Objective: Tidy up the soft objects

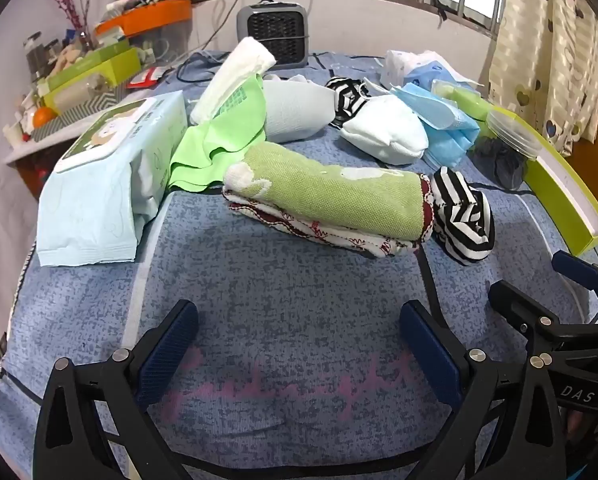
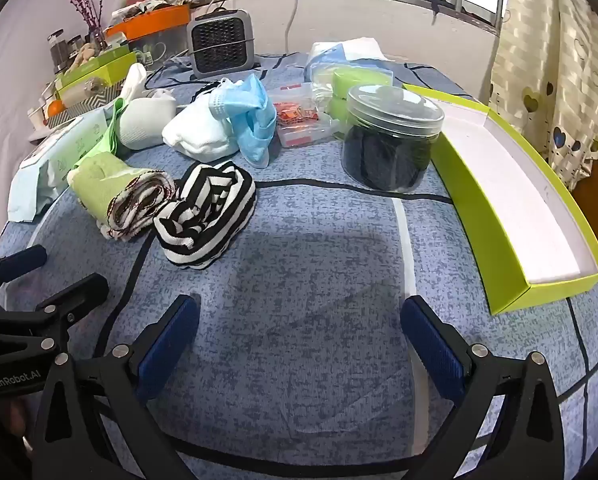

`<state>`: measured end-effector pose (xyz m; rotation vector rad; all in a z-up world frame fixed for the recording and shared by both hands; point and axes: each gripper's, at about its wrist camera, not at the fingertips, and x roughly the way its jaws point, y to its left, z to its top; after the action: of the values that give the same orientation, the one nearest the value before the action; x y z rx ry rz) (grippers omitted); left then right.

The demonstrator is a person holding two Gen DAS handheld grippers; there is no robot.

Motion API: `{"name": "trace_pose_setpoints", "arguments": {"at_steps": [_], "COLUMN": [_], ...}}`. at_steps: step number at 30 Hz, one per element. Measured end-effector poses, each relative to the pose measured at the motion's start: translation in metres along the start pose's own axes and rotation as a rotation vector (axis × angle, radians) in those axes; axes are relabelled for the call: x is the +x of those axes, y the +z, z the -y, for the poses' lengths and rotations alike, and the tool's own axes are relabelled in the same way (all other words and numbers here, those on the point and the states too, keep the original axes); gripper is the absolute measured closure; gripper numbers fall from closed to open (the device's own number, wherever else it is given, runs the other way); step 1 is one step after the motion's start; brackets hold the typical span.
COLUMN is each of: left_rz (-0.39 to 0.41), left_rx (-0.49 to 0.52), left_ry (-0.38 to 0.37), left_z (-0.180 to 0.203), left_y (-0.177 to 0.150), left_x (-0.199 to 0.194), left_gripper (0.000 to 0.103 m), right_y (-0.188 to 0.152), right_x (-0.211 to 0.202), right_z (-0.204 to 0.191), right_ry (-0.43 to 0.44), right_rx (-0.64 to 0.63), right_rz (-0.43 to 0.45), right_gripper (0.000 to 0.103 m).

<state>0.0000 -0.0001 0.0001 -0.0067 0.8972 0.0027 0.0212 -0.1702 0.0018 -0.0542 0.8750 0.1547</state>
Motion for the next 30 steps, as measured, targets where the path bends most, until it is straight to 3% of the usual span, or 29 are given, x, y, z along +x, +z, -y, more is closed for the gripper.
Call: {"name": "trace_pose_setpoints", "arguments": {"at_steps": [30], "left_rz": [0.013], "left_rx": [-0.001], "left_ry": [0.0], "left_z": [-0.001], "left_y": [-0.0006], "left_x": [-0.0015], "left_gripper": [0.002], "right_y": [-0.0003], "right_x": [-0.0009], "right_z": [0.0008], "right_ry": [0.001], "right_rx": [0.001], "right_rz": [0.004], "right_gripper": [0.001]}}
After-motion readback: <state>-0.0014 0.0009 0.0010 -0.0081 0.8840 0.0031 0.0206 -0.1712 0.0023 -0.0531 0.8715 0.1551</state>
